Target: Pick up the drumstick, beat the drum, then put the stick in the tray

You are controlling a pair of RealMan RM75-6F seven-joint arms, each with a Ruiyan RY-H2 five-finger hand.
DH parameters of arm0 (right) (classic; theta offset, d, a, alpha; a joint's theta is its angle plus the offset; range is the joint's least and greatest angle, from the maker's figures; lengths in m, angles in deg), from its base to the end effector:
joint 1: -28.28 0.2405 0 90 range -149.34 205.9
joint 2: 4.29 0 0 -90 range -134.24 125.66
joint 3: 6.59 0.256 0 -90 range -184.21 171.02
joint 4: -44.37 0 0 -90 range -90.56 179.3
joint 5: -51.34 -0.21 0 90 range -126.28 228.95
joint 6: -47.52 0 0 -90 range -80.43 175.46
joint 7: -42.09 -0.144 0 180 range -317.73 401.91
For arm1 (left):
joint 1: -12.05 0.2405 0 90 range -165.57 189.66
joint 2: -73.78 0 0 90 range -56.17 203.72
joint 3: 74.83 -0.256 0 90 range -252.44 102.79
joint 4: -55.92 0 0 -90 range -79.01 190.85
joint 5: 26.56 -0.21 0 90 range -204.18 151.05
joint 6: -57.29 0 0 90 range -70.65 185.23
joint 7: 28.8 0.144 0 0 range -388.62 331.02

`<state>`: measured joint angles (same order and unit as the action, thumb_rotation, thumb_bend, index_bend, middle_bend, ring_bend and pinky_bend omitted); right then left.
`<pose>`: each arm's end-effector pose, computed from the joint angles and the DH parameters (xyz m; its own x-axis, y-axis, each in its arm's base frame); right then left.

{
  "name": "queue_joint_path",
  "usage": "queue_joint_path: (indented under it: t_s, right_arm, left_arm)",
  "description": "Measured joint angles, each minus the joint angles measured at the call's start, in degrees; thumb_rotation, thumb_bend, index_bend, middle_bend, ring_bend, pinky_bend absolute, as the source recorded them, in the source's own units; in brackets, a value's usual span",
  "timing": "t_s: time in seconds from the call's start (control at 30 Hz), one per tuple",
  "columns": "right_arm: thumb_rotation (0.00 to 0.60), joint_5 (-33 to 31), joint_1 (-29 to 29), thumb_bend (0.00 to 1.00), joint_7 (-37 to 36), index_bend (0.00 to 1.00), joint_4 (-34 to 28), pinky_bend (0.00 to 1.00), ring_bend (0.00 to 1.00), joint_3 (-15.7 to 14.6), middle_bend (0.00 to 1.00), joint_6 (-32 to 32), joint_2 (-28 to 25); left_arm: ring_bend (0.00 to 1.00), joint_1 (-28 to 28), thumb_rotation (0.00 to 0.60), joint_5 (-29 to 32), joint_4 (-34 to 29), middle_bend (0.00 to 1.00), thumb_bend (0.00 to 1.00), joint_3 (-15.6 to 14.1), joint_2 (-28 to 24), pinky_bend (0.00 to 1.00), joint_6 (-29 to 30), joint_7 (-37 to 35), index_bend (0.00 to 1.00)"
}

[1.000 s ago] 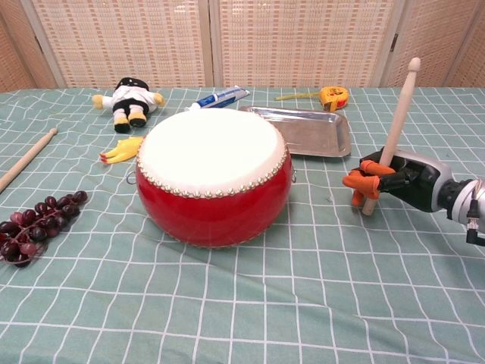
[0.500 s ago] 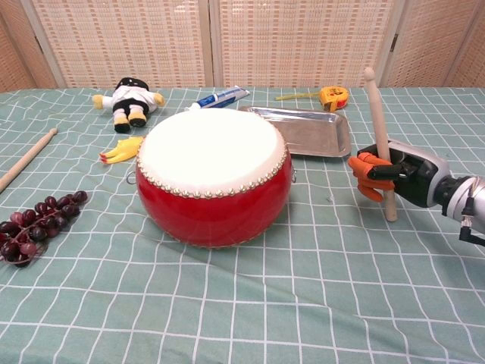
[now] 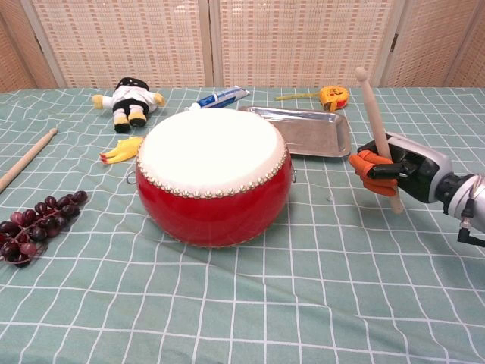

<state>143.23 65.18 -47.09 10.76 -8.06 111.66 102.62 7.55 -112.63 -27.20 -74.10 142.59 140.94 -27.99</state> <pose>-0.2558 -0.3490 -0.0504 -0.5734 -0.5065 0.6440 -0.7465 -0.0010 -0.6654 -0.3405 0.1729 0.1400 0.4801 0.0612 0.8750 0.8767 -0.0001 -0.4810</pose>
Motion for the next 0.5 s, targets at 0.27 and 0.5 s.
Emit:
queue_joint_path:
  t_s: [0.27, 0.5]
  right_arm:
    - [0.600, 1.71, 2.17, 0.85, 17.36, 1.00, -3.83, 1.00, 1.00, -0.38, 1.00, -0.27, -4.17]
    - [0.600, -0.52, 7.44, 0.85, 43.63, 1.00, -23.10, 1.00, 1.00, 2.31, 1.00, -8.24, -15.93]
  left_arm:
    - [0.05, -0.27, 0.600, -0.22, -0.11, 0.05, 0.27, 0.08, -0.14, 0.03, -0.08, 0.10, 0.12]
    - [0.05, -0.40, 0.600, -0.86, -0.37, 0.05, 0.27, 0.00, -0.17, 0.03, 0.26, 0.08, 0.12]
